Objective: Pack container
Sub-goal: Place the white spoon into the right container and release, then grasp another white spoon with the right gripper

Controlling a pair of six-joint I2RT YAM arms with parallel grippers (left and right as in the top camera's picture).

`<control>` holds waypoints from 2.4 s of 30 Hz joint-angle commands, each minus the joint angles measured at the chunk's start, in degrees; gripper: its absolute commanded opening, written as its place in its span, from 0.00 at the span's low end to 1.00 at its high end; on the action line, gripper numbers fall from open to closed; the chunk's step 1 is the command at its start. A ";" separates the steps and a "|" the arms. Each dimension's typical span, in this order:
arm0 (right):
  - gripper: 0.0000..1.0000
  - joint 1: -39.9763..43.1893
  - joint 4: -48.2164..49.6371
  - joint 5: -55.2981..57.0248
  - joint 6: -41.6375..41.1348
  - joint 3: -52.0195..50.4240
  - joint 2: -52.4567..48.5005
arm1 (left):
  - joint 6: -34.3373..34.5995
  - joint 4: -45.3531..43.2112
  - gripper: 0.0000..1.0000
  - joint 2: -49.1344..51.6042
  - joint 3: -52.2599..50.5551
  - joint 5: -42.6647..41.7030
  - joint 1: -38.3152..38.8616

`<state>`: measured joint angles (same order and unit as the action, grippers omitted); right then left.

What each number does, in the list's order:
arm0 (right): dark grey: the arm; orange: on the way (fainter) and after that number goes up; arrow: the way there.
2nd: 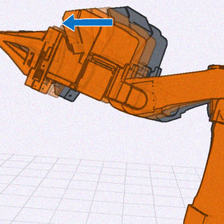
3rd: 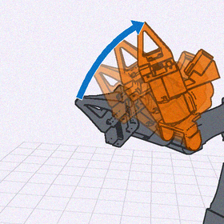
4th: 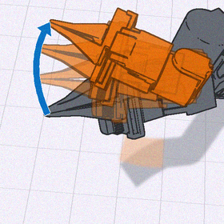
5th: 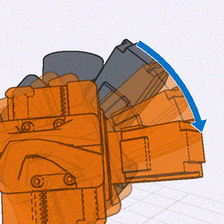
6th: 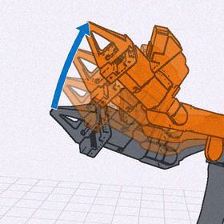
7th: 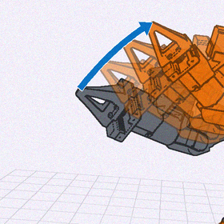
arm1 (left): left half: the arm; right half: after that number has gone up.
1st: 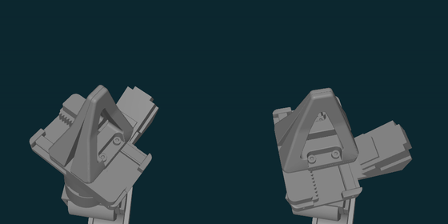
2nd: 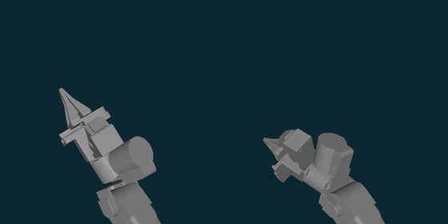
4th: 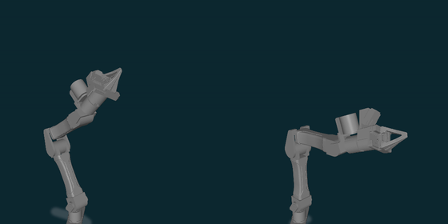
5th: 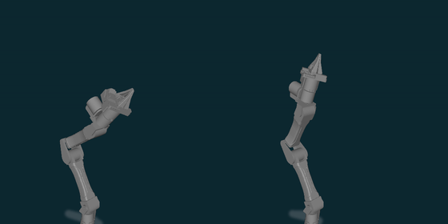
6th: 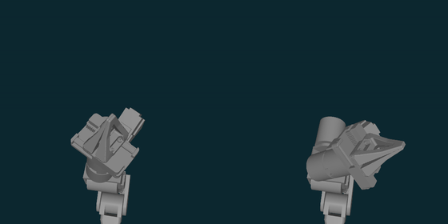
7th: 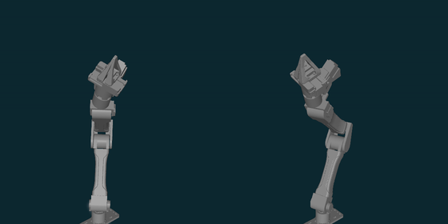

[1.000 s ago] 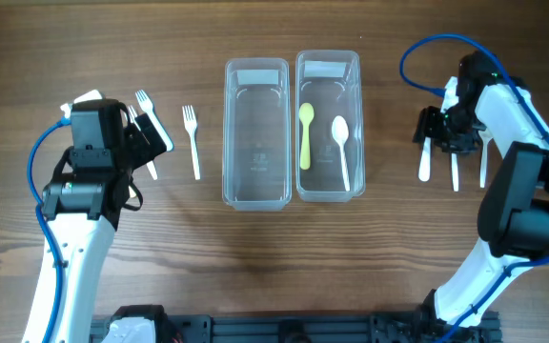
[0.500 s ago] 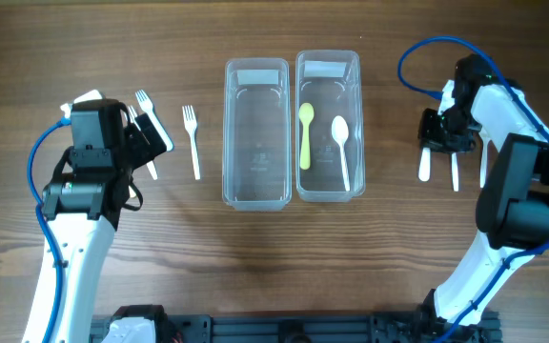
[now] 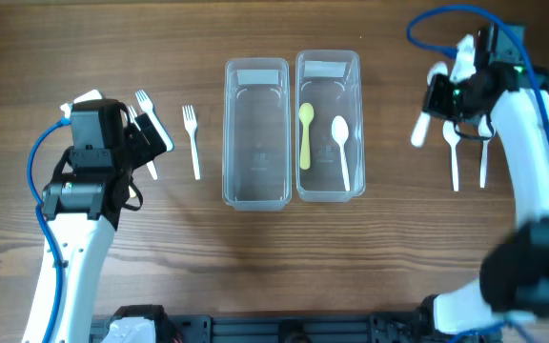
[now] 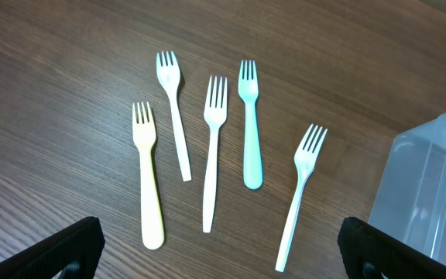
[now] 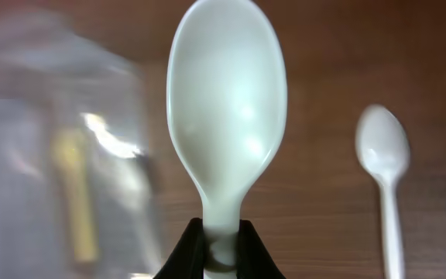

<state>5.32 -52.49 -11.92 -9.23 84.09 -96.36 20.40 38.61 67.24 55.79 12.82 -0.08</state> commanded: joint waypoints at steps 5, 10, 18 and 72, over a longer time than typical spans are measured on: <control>0.04 -17.77 2.54 1.27 -9.68 -0.44 3.74 | -0.70 -0.15 1.00 0.17 1.11 0.74 -0.31; 0.04 -25.73 8.15 8.55 -12.31 -2.80 -6.32 | -0.70 -0.15 1.00 0.17 1.11 0.74 -0.31; 0.25 -26.05 9.86 5.70 -10.21 -2.40 -15.41 | -0.70 -0.15 1.00 0.17 1.11 0.74 -0.31; 0.13 11.41 6.56 11.47 14.99 -7.65 -23.06 | -0.70 -0.15 1.00 0.17 1.11 0.74 -0.31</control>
<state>16.88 -45.78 0.49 8.12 77.38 -116.77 20.40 38.61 67.26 55.79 12.82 -0.08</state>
